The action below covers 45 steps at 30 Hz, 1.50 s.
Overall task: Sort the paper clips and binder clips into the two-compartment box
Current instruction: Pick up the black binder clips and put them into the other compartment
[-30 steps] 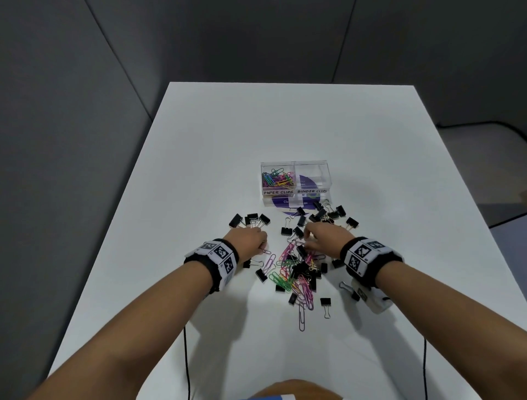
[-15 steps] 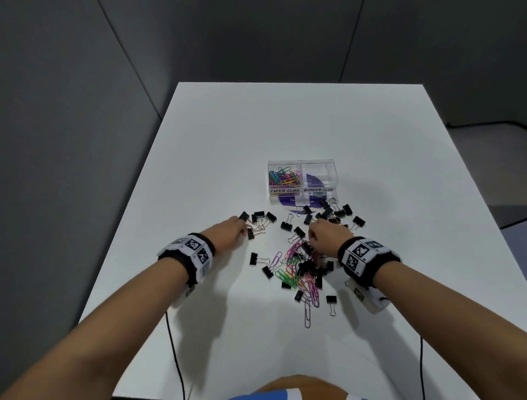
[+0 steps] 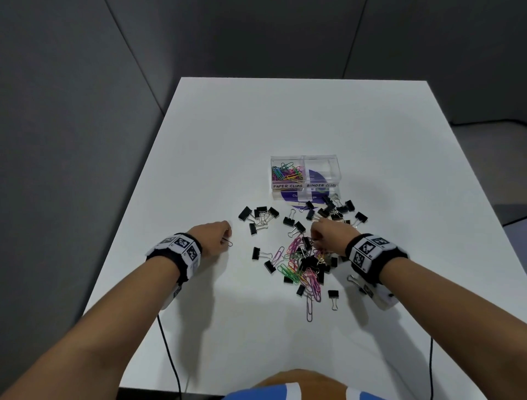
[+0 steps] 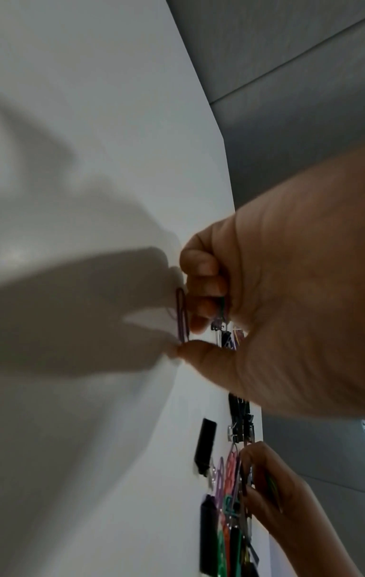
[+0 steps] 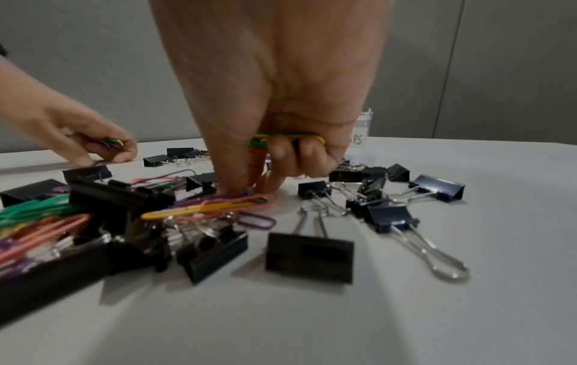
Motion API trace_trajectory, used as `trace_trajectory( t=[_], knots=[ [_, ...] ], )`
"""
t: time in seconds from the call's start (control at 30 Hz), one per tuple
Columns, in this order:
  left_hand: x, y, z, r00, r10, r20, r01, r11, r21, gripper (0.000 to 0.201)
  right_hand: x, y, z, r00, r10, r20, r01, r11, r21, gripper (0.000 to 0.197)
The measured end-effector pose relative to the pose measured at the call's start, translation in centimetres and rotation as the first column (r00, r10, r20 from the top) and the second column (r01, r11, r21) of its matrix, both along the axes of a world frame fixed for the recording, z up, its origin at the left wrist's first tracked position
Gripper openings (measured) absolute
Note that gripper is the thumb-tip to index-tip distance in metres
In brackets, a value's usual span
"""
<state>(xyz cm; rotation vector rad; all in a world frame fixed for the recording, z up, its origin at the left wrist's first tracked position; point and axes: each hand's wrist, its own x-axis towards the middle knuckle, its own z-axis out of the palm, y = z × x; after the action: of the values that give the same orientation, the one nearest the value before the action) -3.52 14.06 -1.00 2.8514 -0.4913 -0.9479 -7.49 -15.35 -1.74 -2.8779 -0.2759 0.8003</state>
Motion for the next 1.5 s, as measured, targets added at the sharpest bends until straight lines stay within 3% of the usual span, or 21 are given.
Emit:
trace_trajectory(
  t=[0.37,0.5,0.63,0.77,0.87,0.97,1.1,1.23,1.5],
  knots=[
    [0.4,-1.2,-0.5,0.995,-0.083,0.056,0.081,0.996,0.031,0.024,-0.8,-0.3,0.2,0.998,0.039,0.056,-0.039,0.999,-0.005,0.02],
    [0.2,-3.4,0.4,0.994,-0.069,0.083,0.073,0.997,-0.038,0.025,-0.8,-0.5,0.9,0.998,-0.009,0.056,0.007,0.999,0.036,0.009],
    [0.0,-6.1,1.2,0.996,-0.023,0.086,0.039,0.982,-0.183,0.009,-0.4,-0.6,2.0,0.995,-0.092,0.049,0.087,0.99,0.108,0.019],
    [-0.1,-8.0,0.9,0.999,-0.012,0.038,0.023,0.96,-0.278,0.031,0.3,-1.1,2.2,0.984,-0.173,0.052,0.165,0.977,0.137,0.028],
    [-0.3,-9.6,1.1,0.994,-0.105,0.013,0.105,0.97,-0.218,0.042,0.4,-1.7,2.4,0.973,-0.227,0.033,0.221,0.966,0.136,0.033],
    [-0.5,-10.8,1.4,0.989,-0.146,0.026,0.148,0.977,-0.154,0.03,0.0,-2.3,2.4,0.968,-0.249,0.027,0.241,0.953,0.182,0.033],
    [-0.9,-12.2,1.0,0.968,-0.244,0.065,0.245,0.97,-0.007,0.031,-0.6,-2.6,2.4,0.986,-0.167,-0.015,0.167,0.975,0.145,0.029],
    [-1.2,-13.4,0.2,0.97,-0.235,0.054,0.234,0.972,0.04,0.033,-1.2,-2.1,2.3,0.997,-0.064,-0.046,0.069,0.992,0.102,0.021],
    [-0.2,-12.8,0.9,0.972,-0.191,0.137,0.202,0.977,-0.074,0.028,-2.7,-1.3,1.8,0.99,0.144,0.006,-0.144,0.99,0.012,0.022]
  ],
)
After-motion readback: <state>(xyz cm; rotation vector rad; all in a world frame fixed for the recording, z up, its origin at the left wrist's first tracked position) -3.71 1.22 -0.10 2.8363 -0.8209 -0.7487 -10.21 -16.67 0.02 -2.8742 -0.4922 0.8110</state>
